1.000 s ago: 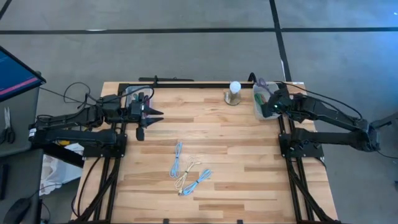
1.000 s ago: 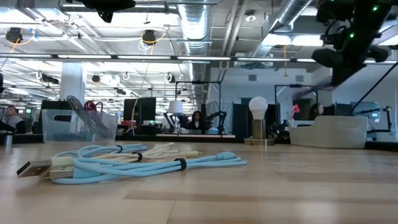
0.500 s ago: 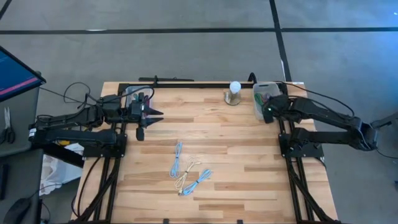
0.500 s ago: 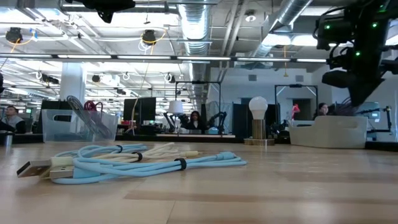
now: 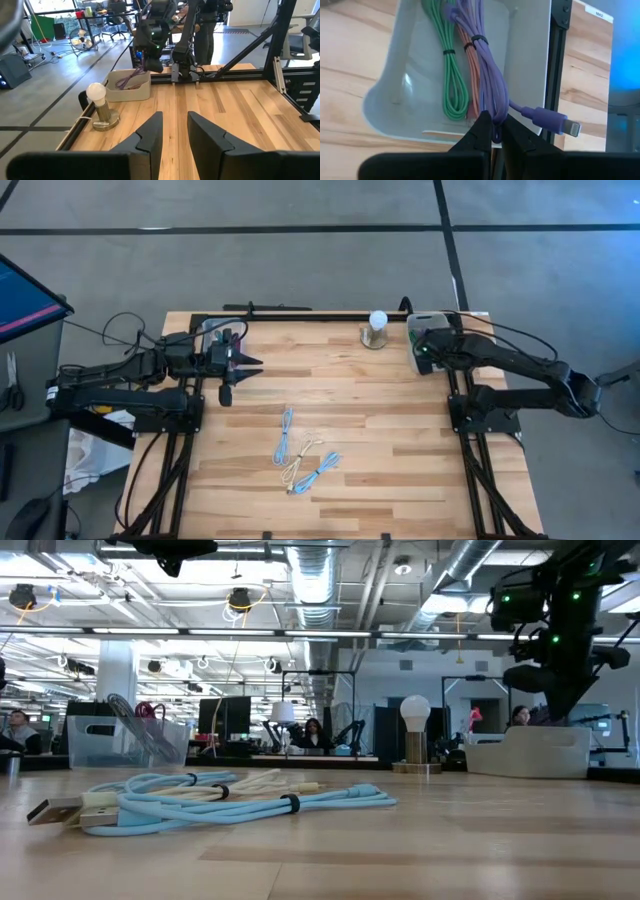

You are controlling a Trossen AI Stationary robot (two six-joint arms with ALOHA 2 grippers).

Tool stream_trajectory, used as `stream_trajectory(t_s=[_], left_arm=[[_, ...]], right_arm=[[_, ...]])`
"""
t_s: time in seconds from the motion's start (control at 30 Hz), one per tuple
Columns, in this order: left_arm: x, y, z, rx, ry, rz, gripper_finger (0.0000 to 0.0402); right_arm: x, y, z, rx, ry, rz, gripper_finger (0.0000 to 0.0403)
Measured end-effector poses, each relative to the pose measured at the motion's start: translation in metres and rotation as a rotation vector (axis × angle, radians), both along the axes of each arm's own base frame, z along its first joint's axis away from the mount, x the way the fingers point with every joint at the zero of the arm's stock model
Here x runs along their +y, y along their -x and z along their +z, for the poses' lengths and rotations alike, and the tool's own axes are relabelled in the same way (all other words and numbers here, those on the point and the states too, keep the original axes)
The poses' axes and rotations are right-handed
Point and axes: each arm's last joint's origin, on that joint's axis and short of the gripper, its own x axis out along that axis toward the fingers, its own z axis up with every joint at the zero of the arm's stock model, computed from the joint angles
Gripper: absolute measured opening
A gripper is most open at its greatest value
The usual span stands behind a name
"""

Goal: Pick & Place USB Port
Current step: Put the violet charger cable into the gray bin

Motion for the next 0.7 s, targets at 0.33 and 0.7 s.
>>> stream_trajectory(t_s=[0.33,0.7], left_arm=[[0.0000,0.0000,0.0000,0.000,0.000,0.000,0.0090],[0.0000,-0.0001,-0.0001,0.001,0.000,0.000,0.0090]], right_arm=[[-0.0042,-0.0051,-0.0069,0.048,-0.028,0.008,0.0013],[-0.0053,-0.0069,-0.0067,0.032,-0.015,0.008,0.0093]])
